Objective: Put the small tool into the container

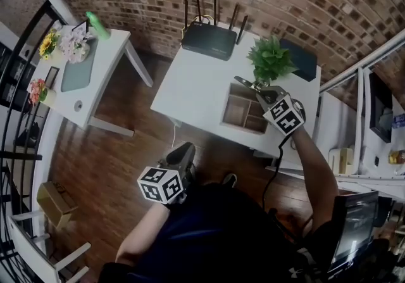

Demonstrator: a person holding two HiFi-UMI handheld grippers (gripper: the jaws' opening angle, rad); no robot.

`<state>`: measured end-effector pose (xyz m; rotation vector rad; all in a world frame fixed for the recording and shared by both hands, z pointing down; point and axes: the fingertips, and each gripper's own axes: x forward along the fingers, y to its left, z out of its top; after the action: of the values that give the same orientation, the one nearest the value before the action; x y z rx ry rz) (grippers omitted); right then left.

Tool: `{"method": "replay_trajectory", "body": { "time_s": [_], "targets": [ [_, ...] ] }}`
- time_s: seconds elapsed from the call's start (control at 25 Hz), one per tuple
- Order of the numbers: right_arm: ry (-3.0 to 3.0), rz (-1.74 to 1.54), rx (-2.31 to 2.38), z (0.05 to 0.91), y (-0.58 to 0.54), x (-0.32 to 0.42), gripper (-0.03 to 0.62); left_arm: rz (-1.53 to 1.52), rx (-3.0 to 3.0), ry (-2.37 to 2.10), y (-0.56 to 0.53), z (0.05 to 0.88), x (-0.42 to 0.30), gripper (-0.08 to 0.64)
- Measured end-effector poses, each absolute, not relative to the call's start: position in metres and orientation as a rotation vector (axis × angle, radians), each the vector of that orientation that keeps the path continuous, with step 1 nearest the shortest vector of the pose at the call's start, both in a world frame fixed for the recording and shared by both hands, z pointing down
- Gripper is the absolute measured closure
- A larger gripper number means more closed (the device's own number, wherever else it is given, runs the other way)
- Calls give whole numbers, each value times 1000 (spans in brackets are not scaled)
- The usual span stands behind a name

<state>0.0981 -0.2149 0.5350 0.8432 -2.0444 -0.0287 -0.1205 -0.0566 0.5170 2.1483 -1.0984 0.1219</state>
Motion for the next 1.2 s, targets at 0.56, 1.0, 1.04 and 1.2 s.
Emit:
{"method": "replay_trajectory", "body": {
  "time_s": [0.56,1.0,1.04,1.2],
  "targets": [
    [-1930,-92,722,571,-212,94,580,117,2121,-1112,-52,521,-126,522],
    [-1907,-83,702,585,-212,96,580,118,2105,-1120,-51,526,-127,522],
    [-1903,-84,700,586,-212,97,580,118,2104,-1121,-51,526,-127,522],
    [-1896,-78,695,589,-213,98,580,117,2099,-1125,-52,527,-128,522]
  ]
}}
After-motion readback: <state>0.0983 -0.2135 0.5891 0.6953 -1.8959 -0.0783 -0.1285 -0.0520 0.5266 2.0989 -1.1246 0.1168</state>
